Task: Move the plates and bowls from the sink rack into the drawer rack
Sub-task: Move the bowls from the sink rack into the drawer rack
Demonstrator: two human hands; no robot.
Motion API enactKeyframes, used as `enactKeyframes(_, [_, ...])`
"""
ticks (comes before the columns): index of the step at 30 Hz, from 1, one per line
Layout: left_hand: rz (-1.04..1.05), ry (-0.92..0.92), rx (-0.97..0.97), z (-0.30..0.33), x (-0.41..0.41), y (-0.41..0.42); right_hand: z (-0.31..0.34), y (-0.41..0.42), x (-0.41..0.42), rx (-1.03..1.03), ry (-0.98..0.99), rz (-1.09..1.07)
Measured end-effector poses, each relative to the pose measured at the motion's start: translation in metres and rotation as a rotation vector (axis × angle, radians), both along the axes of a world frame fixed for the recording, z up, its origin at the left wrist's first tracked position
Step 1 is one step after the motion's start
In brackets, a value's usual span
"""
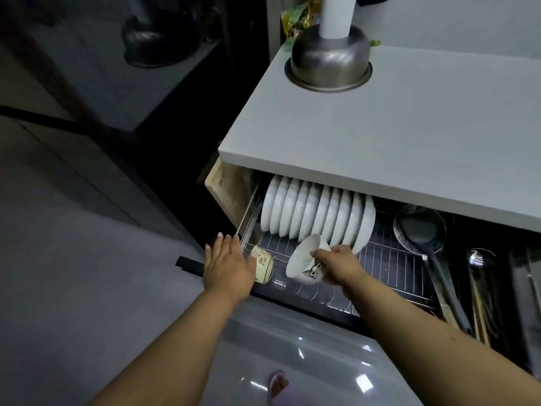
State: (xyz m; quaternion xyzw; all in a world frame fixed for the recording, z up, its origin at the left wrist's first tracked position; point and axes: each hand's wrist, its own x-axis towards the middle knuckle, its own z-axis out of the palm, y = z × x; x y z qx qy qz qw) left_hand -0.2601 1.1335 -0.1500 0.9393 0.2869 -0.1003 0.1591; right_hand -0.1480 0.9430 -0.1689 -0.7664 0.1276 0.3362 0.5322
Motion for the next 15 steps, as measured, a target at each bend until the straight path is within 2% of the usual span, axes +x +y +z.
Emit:
enactKeyframes(3, [-0.099,0.058,0.101,-0.012,0.006,0.010,-0.022,0.026,0.008,-0.106,0.040,0.063])
enactKeyframes(7, [-0.252,0.017,0.159,-0.018,0.008,0.018,-0.067,0.048,0.020,-0.269,0.065,0.227])
enactKeyframes(12, [-0.241,-0.035,0.146,-0.021,0.006,0.022,-0.078,0.085,0.011,-0.433,0.114,0.279])
enactKeyframes(15, [-0.239,-0.054,0.149,-0.022,0.006,0.022,-0.085,0.102,0.010,-0.455,0.147,0.295])
